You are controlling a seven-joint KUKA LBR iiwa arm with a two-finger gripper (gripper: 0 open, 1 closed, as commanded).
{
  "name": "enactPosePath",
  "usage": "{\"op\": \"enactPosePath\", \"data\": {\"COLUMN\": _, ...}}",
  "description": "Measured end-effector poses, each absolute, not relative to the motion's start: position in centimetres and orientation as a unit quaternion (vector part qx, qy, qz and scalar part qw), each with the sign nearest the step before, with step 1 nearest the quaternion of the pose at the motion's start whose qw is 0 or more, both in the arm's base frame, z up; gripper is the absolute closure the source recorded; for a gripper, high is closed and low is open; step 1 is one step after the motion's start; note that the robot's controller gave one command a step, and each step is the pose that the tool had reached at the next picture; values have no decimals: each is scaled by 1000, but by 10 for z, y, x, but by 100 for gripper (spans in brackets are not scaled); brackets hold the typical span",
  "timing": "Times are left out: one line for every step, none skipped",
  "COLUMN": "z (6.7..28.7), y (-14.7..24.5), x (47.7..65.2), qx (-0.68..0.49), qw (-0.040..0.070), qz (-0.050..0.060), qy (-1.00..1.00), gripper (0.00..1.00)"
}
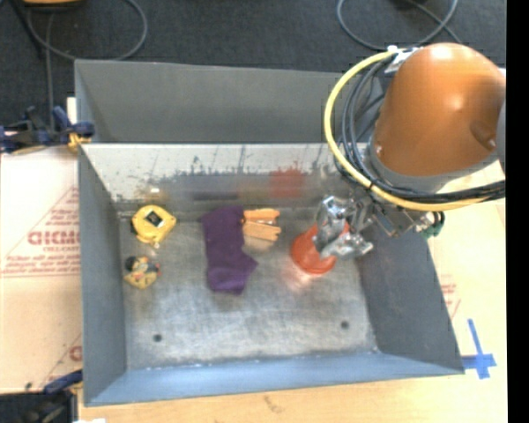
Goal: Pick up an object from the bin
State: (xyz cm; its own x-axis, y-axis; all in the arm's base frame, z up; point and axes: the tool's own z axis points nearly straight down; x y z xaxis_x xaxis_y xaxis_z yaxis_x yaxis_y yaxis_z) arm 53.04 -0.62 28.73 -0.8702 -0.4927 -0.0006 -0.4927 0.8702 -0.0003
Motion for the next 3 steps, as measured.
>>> {"op": "enactPosePath", "data": {"z": 171, "y": -8, "x": 532, "qx": -264, "qw": 4, "qz": 0, "qy": 964, "gripper": 0}}
{"op": "enactPosePath", "data": {"z": 114, "y": -8, "x": 531, "qx": -267, "qw": 0, "qz": 1, "qy": 964, "gripper": 0}}
{"op": "enactPosePath", "data": {"z": 173, "y": 26, "x": 562, "qx": -270, "qw": 0, "qz": 0, "qy": 963, "gripper": 0}}
